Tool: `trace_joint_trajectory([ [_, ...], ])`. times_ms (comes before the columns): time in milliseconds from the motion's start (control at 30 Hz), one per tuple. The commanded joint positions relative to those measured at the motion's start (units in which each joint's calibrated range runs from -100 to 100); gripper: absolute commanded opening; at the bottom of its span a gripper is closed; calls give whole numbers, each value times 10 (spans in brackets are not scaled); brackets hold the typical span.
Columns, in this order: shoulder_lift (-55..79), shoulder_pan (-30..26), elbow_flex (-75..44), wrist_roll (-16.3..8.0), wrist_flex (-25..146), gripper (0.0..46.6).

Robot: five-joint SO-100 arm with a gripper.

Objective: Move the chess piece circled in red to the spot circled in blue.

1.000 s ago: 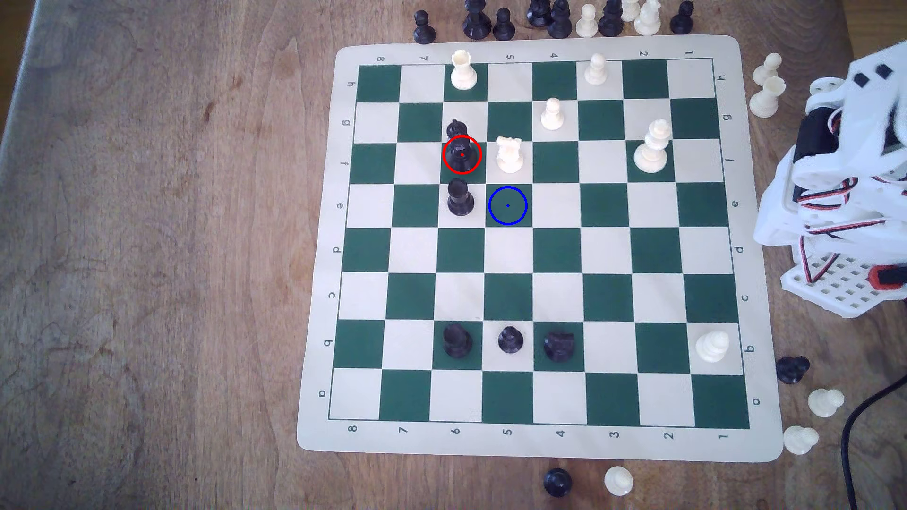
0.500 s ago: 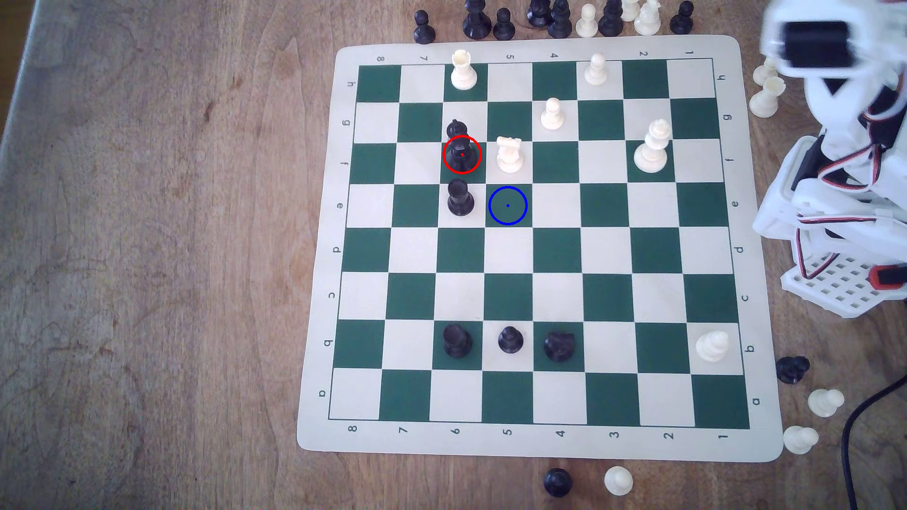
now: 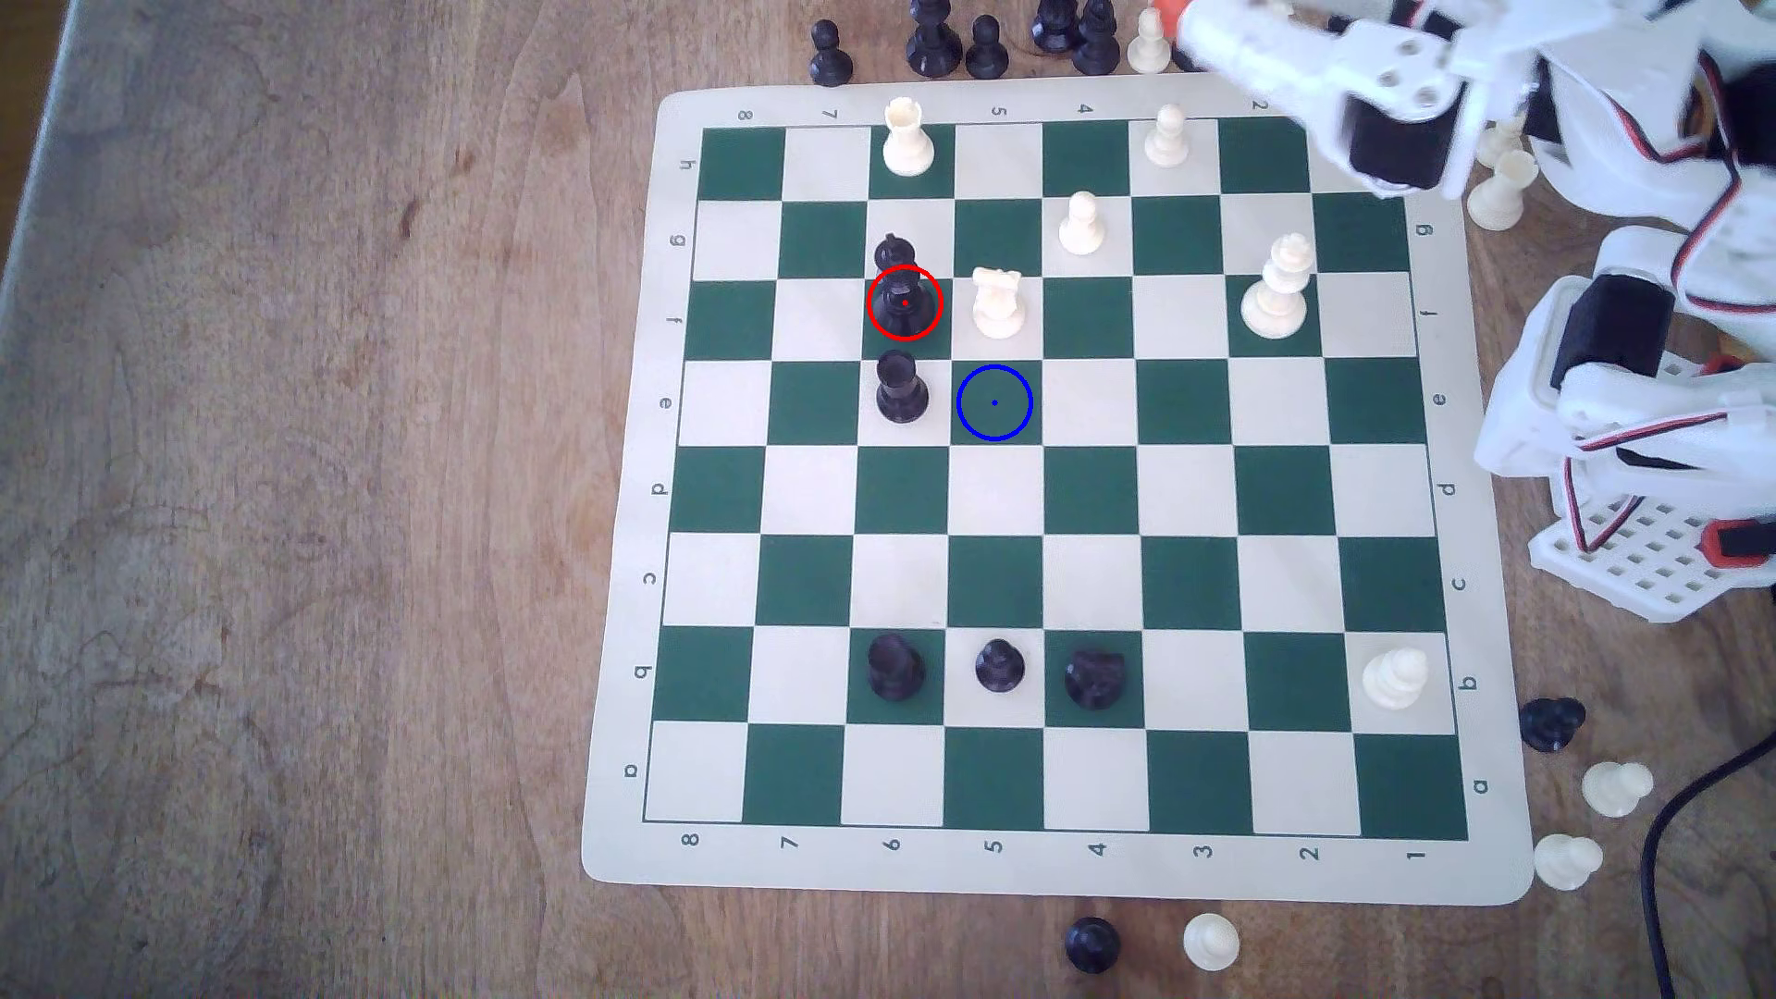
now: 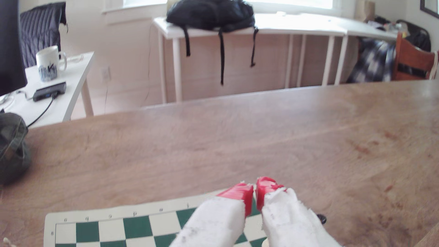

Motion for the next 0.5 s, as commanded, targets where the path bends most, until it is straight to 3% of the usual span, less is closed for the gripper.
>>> trace_joint_trajectory([
  [0, 136, -19, -169, -5, 91, 3],
  [233, 348, -56, -362, -34, 172, 19],
  [467, 478, -58, -448, -43, 188, 57],
])
